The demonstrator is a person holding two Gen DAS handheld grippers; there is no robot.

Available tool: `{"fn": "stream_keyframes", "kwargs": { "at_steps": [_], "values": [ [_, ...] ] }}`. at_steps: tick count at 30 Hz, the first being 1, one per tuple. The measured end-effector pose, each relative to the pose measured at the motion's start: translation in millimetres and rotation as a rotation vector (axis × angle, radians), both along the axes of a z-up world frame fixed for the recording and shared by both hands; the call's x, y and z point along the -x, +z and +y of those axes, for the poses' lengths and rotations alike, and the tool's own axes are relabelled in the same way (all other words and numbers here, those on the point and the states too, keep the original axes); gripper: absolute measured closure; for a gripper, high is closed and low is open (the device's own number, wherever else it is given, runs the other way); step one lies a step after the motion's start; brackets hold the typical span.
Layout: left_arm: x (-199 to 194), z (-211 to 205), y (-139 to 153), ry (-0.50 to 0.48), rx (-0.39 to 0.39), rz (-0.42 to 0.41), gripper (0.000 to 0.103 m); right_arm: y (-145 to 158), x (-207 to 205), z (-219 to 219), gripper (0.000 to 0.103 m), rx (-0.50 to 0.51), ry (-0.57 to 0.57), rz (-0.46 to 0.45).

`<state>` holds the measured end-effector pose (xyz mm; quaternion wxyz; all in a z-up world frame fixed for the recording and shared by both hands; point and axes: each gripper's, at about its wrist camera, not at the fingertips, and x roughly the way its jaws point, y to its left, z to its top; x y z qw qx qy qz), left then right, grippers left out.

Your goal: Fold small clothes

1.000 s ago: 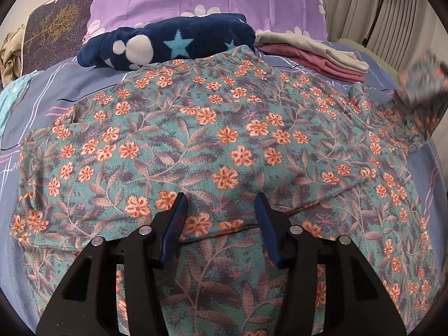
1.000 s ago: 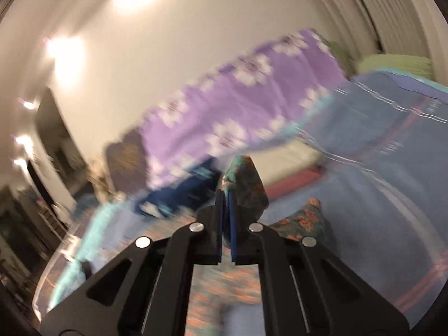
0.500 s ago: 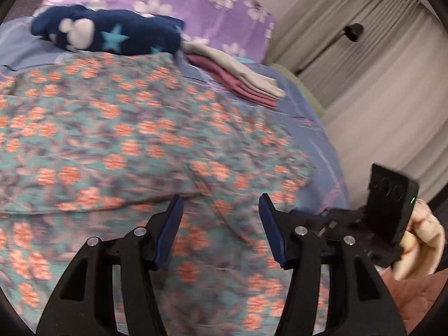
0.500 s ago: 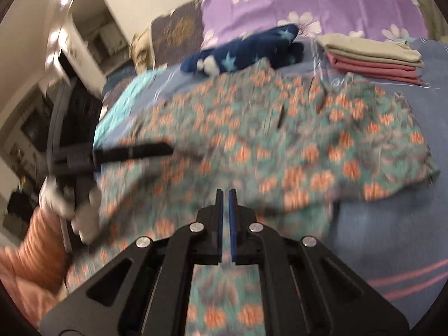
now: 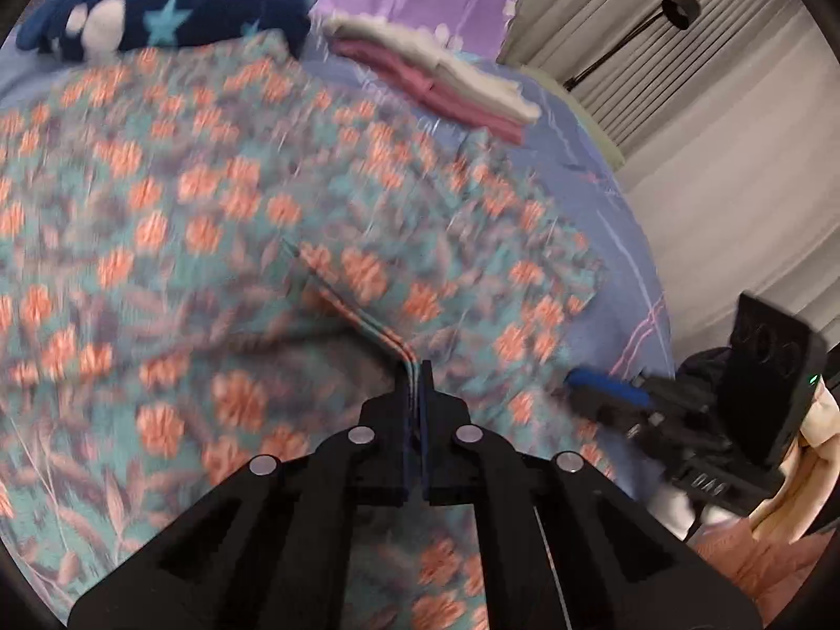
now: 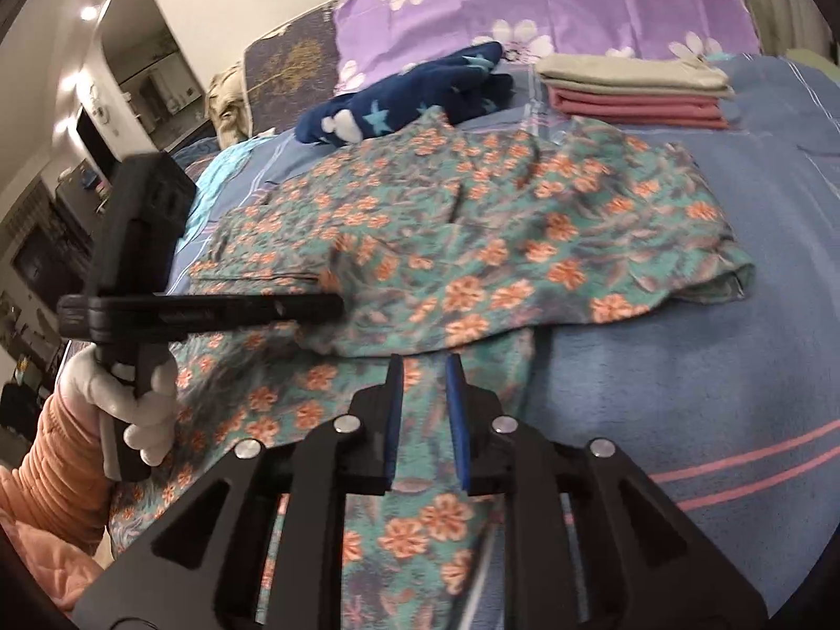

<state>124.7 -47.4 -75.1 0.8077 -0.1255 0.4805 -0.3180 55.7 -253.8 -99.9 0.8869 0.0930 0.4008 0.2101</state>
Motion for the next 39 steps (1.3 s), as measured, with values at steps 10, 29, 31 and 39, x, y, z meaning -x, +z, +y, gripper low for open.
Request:
{"fn": "stream_keyframes", "kwargs": {
  "at_steps": [10, 29, 31, 39],
  "values": [
    [-2, 11, 157, 0.012, -0.054, -0.463, 0.101, 11, -24, 3, 0.073, 0.085, -0.064, -0.066],
    [-5, 175, 141, 0.366, -0.121, -0.44, 0.101, -16, -45, 20, 0.064, 0.099, -0.051, 0.021],
    [3, 175, 144, 0.37, -0.158, -0.459, 0.1, -15, -45, 19, 0.063, 0.093, -0.052, 0.022],
    [-1, 222, 42, 0.484, -0.408, -0.195, 0.067, -18, -45, 20, 0.057, 0.088, -0.037, 0.028]
  ]
}}
